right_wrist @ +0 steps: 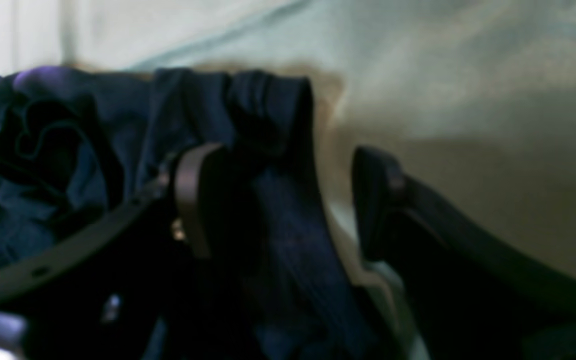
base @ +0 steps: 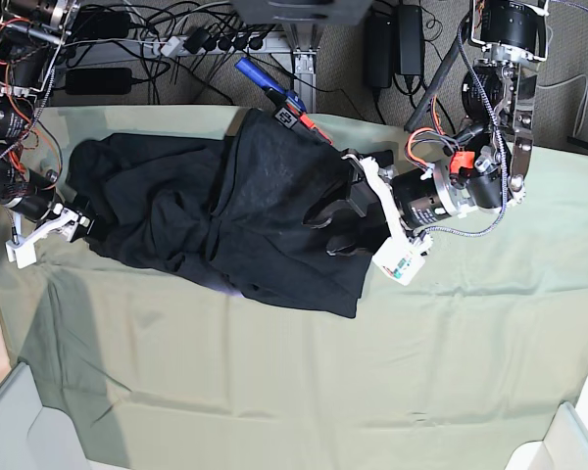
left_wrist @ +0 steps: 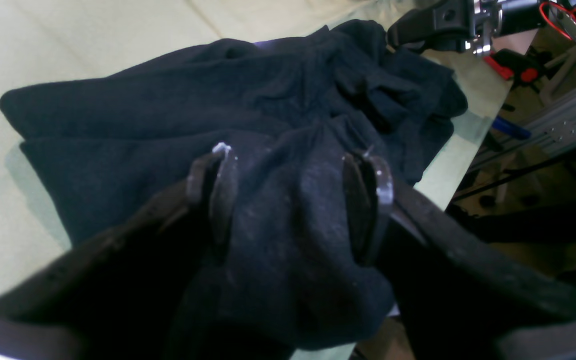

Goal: Fold the T-shirt properly
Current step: 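Release the shirt end with the right gripper and raise it away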

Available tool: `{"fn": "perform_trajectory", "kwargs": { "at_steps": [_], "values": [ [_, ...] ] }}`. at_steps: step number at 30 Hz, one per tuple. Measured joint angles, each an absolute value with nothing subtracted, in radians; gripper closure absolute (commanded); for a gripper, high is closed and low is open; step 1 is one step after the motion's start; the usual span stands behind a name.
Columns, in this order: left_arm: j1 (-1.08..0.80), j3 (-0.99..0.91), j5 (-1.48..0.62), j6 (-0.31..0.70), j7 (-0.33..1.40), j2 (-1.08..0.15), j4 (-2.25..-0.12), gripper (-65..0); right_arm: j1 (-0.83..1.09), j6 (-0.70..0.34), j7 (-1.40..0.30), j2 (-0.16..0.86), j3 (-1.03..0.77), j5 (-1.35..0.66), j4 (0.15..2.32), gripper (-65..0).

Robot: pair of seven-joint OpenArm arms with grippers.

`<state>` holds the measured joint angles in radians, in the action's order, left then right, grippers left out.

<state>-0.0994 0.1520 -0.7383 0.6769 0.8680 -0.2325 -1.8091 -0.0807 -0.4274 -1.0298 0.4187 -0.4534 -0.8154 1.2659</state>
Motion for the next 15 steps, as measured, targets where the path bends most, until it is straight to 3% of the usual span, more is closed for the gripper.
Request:
{"fn": "perform_trajectory", "kwargs": {
  "at_steps": [15],
  "values": [
    [-0.099,0.147,-0.662,0.677,0.863,-0.233,-1.809,-37.0,-0.080,-0.427,-1.091,0.418,-0.451,-0.853,1.266,-39.0]
  ]
}}
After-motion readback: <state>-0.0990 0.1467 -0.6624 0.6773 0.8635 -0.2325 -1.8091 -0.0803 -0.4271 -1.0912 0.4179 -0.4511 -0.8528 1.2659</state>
